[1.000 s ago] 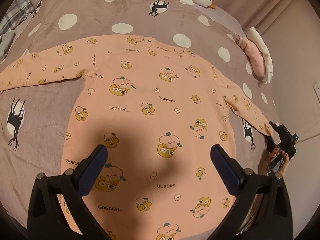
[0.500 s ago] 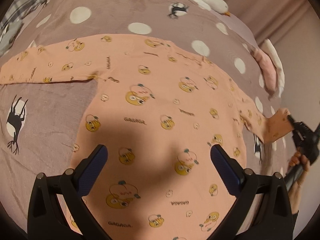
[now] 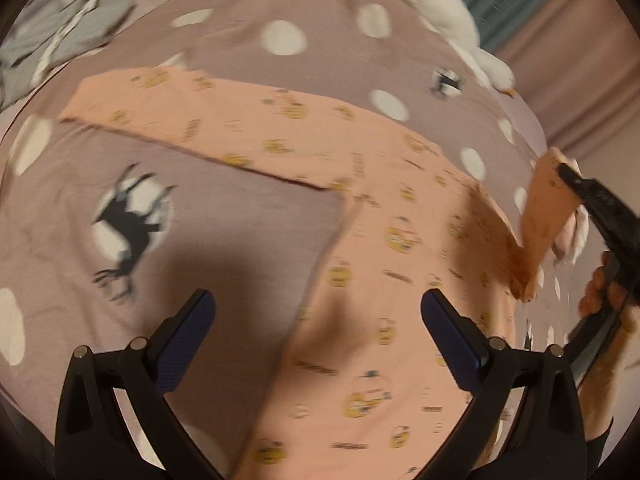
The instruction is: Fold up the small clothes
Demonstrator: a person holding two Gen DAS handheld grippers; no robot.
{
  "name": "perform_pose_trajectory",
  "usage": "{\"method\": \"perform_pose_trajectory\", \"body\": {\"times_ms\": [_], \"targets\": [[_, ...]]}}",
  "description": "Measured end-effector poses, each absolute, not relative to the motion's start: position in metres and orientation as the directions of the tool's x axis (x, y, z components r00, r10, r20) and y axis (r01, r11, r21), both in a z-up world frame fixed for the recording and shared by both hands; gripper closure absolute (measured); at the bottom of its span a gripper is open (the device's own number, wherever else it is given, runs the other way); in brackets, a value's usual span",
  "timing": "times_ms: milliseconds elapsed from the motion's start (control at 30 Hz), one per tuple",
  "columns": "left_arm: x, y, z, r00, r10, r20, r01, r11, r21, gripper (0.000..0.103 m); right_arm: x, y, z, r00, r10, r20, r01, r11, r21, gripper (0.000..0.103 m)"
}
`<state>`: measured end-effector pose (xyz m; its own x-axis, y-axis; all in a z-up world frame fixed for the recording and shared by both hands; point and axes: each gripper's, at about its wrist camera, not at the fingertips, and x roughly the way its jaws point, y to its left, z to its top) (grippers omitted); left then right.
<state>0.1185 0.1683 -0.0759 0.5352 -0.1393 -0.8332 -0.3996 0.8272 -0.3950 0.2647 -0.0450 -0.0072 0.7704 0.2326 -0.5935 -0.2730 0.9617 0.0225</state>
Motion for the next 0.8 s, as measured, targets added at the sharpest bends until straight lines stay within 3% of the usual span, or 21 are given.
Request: {"method": "perform_pose_trajectory", "body": {"times_ms": [333,467,533,600,633,700,800], "targets": [[0.093,0.209,-0.079,0.538,-0.105,-0.836,-0.459,0.796,-0.395,0.0,0.262,0.082,-0.12,0.657,0.068,-0.751,-0.465,0.82,-0.333,0.098],[0.092,0.215,-0.079,0.548,-0.108,-0.829,-0.466,0.784,-0.41,0.0,0.249,0.106,-0.142,0.64,0.001,-0.768,-0.547,0.703,-0.455,0.098],[0.093,0.216,-0.078,0.553,-0.109,-0.826,-0.469,0.778,-0.418,0.0,0.239,0.112,-0.14,0.672,0.008,-0.74,-0.567,0.649,-0.508,0.09],[0.094,0.216,-0.077,0.557,-0.096,-0.825,-0.475,0.778,-0.411,0.0,0.233,0.109,-0.128,0.638,0.087,-0.765,-0.627,0.636,-0.451,0.072],[0.097,0.215,-0.076,0.561,-0.085,-0.823,-0.478,0.779,-0.407,0.0,0.23,0.102,-0.119,0.623,0.142,-0.769,-0.654,0.633,-0.413,0.058],[0.105,0.211,-0.074,0.572,-0.081,-0.816,-0.464,0.789,-0.403,0.0,0.226,0.09,-0.105,0.626,0.208,-0.751,-0.659,0.655,-0.368,0.054],[0.128,0.195,-0.071,0.59,-0.147,-0.794,-0.388,0.811,-0.439,0.0,0.228,0.046,-0.079,0.566,0.358,-0.742,-0.654,0.744,-0.14,0.054]]}}
